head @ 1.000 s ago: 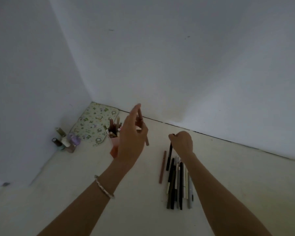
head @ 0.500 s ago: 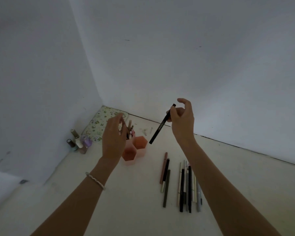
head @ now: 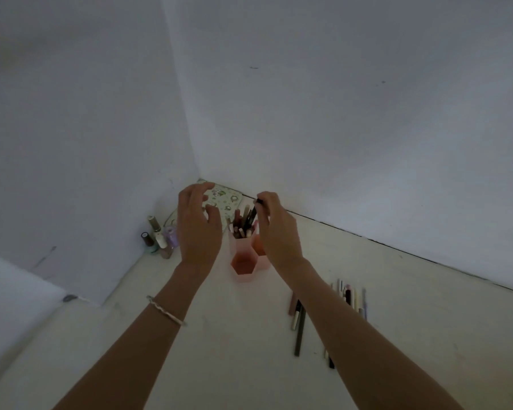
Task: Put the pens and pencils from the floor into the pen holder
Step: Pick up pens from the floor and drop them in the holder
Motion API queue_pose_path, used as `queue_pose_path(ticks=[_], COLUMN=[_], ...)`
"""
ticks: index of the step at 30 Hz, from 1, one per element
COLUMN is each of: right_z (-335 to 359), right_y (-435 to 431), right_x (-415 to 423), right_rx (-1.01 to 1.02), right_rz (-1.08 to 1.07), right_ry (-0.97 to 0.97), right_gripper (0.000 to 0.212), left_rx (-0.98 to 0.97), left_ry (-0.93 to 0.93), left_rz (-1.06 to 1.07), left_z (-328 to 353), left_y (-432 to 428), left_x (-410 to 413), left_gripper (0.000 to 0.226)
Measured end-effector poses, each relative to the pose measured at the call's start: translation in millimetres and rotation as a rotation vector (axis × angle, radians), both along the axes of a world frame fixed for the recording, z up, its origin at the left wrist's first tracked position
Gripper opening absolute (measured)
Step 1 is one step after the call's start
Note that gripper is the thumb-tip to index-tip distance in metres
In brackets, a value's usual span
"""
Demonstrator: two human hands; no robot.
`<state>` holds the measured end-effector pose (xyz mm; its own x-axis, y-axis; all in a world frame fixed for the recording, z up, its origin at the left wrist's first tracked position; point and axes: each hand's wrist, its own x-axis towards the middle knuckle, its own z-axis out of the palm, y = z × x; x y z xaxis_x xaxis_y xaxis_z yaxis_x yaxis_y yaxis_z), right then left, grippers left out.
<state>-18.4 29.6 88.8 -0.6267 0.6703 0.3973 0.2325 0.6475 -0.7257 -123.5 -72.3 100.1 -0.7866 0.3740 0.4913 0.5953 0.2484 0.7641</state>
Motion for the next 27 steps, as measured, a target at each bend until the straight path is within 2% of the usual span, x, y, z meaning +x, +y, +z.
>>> queue_pose_path(ticks=[2, 4, 9, 13, 16, 18, 24, 27], right_z=[-9.8, -16.5, -8.7, -7.4, -16.5, -25.0, -49.4, -58.6], right_y=[-1.4, 1.7, 31.0, 52.9, 59.8, 62.5, 65.2, 62.9], right_x=[1.4, 7.5, 43.7, 80.6, 107.9, 124.5, 151.3, 151.0], right_rx=[0.096, 0.217, 0.039, -0.106, -0.187, -0.216, -0.258, -0.276], right_rz=[0.056, 0.044, -0.223, -0.323, -0.353, -0.356, -0.362, -0.345], right_ry=[-0.139, -0.135, 0.021, 0.028, -0.008, -0.045, -0.118, -0.142], right_gripper=[0.013, 0.020, 0.033, 0.032, 0.029, 0.025, 0.023, 0.023], left_rx=[0.006, -0.002, -0.088, -0.516, -0.837, -0.948, -1.019, -0.992], left_ry=[-0.021, -0.039, -0.088, -0.103, -0.129, -0.148, -0.282, -0.418], left_rz=[-0.033, -0.090, -0.265, -0.433, -0.420, -0.398, -0.359, -0.342], left_z=[1.0, -0.5, -15.4, -62.2, -95.9, -108.1, -116.6, -115.4], left_y=[2.7, 7.3, 32.3, 57.5, 65.7, 67.5, 79.1, 84.8], left_x=[8.0, 19.1, 67.2, 121.9, 145.7, 152.2, 156.0, 156.0], left_gripper=[0.042, 0.039, 0.021, 0.015, 0.023, 0.025, 0.024, 0.024])
